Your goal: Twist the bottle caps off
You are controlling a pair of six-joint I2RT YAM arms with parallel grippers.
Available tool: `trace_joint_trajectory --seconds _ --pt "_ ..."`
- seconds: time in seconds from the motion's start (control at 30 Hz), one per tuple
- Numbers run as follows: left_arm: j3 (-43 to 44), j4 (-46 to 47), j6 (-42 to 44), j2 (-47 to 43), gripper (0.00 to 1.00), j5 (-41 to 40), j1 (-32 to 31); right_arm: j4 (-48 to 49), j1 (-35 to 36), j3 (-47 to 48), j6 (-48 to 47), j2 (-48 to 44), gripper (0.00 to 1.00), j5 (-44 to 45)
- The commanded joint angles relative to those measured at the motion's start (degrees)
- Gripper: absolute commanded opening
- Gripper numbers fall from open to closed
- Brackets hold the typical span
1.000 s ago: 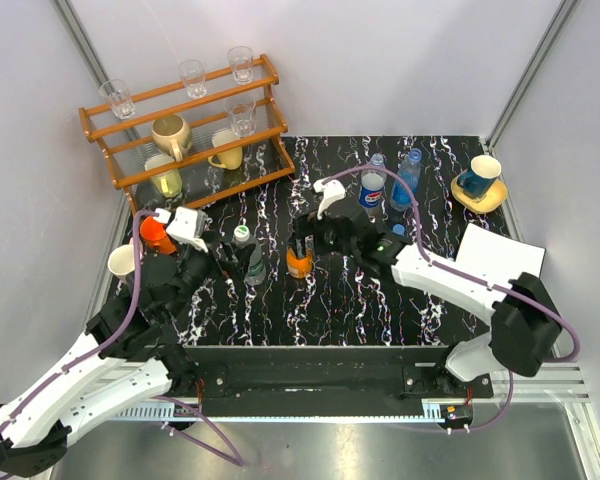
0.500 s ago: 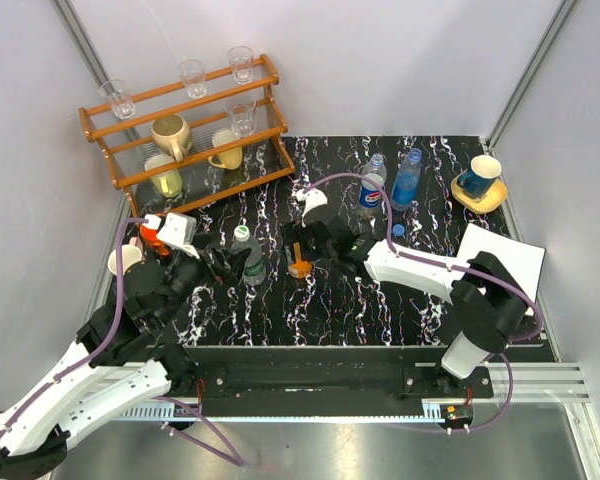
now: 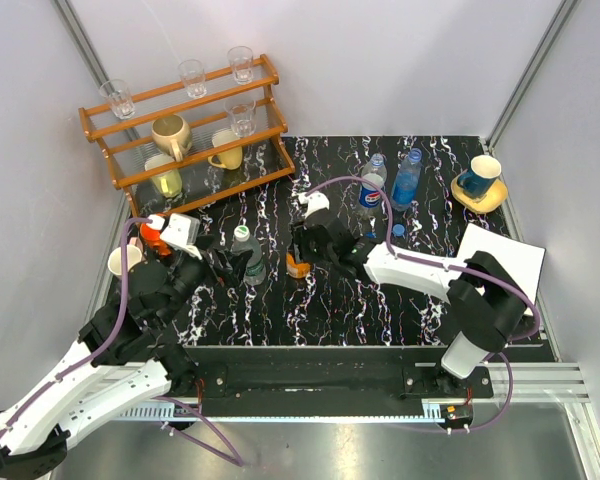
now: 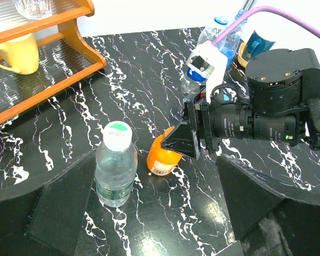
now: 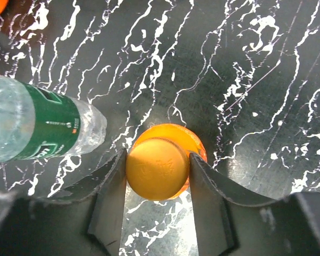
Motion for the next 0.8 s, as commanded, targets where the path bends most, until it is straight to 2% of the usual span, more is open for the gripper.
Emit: trace_joint_trajectory --seconds 0.0,0.17,0.33,0.43,0.53,0.57,0.67,0.7,0.77 --pt "-0.3 1.7 -0.1 0.6 0.99 0.9 -0.1 2.5 0.4 -1.9 0.5 -0.9 0.45 0.7" --pt "0.9 2.0 -0.2 1.6 0.99 1.2 -0.1 1.9 0.5 -4.1 0.8 -7.5 0.27 4.3" --pt "2.7 5.2 2.0 1.9 0.99 0.6 -0.1 -7.1 0.5 -2.4 0.3 -23.4 0.18 10.2" --pt "2.1 11.6 5.8 1.9 0.99 -1.0 -0.1 -12.5 0.3 0.5 2.2 -30.8 0.00 11.4" --pt "3.7 15.8 6.9 4.3 0.99 -0.6 0.1 -19.1 0.4 5.3 4.5 -33.9 0.00 9.9" --pt "7.6 14.2 6.7 5.8 0.99 0.6 0.3 -21.2 0.4 7.1 5.1 -34.5 0.00 8.9" --pt "14.2 10.8 4.9 13.3 0.99 12.2 3.6 -21.3 0.3 7.8 7.8 -37.8 0.00 3.2" --pt "16.5 11.4 4.3 15.8 0.99 22.9 4.7 -21.2 0.3 7.8 8.8 -39.5 0.00 0.5" --pt "17.3 16.6 2.5 17.2 0.99 35.2 8.1 -20.7 0.3 8.1 9.5 -40.9 0.00 -2.4"
